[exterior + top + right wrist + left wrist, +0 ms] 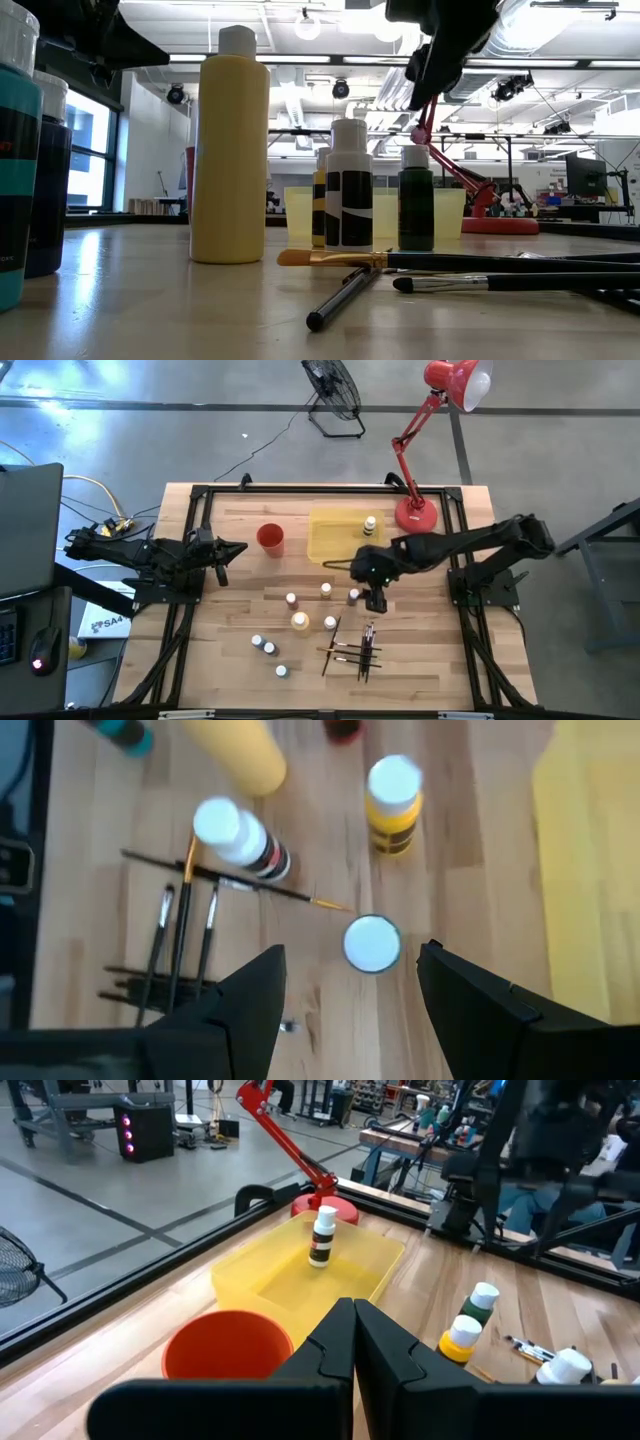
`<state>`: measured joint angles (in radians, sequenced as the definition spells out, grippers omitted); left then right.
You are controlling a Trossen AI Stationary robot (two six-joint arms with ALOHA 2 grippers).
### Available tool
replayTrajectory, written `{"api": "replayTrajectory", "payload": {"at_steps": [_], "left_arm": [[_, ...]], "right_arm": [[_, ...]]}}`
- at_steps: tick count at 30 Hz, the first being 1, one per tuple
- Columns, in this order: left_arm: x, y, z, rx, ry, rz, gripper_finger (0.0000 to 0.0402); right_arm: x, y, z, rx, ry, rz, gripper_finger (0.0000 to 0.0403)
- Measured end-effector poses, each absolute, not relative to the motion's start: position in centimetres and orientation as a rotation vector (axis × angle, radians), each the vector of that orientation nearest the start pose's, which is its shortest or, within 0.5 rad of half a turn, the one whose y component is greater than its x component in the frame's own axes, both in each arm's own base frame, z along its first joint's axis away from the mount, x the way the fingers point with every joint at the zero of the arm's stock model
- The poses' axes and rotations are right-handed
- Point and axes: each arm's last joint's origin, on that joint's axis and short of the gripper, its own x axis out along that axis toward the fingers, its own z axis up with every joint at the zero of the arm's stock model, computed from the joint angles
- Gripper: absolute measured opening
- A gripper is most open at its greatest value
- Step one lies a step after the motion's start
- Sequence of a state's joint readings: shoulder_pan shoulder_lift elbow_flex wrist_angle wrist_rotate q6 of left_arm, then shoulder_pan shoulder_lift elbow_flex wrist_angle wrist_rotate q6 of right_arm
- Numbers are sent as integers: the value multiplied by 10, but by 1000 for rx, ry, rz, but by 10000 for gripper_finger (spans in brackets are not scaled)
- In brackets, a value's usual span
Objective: Pick & Place Paint Supplies
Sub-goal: Put the green paint bottle into the yellow bin
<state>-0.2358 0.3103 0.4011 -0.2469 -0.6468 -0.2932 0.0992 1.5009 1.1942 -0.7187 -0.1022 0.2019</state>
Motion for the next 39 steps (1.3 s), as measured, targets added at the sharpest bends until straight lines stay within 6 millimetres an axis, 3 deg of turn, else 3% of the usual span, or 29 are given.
{"api": "replayTrajectory", "payload": {"at_steps": [11,39], "left_arm": [[98,-6,252,-220,85,428,0],[97,-5,248,-200,125,434,0]], "right_arm": [[317,42,241,61,1099,63,219],[326,41,222,41,1151,37,219]]}}
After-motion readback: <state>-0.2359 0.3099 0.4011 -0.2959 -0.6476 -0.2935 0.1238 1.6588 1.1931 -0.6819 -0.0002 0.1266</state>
